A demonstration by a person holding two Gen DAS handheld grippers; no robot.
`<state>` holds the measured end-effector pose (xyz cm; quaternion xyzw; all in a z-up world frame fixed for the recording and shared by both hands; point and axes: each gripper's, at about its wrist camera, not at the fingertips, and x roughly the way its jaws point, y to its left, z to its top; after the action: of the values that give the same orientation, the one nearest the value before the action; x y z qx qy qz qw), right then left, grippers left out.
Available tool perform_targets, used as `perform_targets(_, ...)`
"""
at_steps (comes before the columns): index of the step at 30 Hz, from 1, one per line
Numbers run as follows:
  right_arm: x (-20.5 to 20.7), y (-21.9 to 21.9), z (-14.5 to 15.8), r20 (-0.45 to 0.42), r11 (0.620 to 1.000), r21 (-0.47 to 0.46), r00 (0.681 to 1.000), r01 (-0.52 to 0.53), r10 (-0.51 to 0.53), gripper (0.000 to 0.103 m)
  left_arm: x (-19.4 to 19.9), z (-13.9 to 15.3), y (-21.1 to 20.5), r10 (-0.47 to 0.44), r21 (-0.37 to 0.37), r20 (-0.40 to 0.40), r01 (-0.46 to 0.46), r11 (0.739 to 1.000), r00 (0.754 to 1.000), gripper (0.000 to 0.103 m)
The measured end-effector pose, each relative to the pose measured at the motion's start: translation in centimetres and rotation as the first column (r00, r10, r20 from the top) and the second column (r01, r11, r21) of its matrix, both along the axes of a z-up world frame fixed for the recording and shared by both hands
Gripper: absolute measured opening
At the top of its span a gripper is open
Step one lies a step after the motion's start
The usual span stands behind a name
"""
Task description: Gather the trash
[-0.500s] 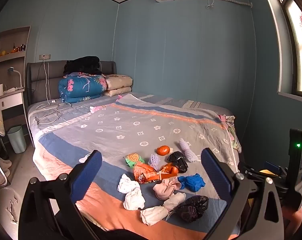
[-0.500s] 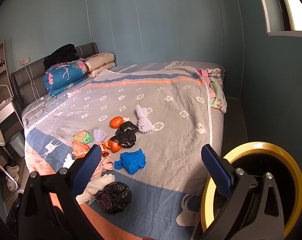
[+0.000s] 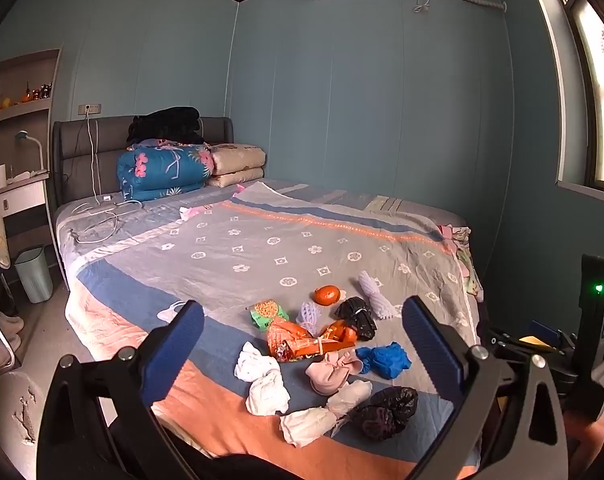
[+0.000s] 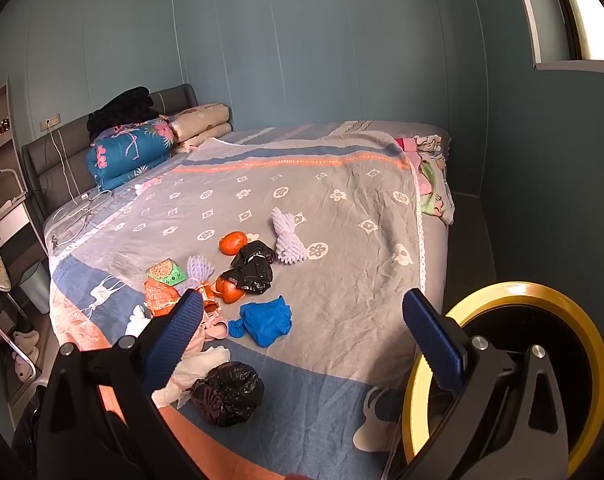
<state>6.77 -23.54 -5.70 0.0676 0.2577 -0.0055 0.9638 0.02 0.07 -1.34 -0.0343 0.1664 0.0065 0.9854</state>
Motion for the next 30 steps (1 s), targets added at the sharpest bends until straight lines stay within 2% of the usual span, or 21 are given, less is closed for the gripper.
perform_targets(30,0.04,0.27,0.09,-0.002,1.000,-0.004,1.000,-0.007,0.007,0.096,0.41,-0.07,0.39,0.002,-0.008,-0.048,-0.003,1.000,0.999,0.096)
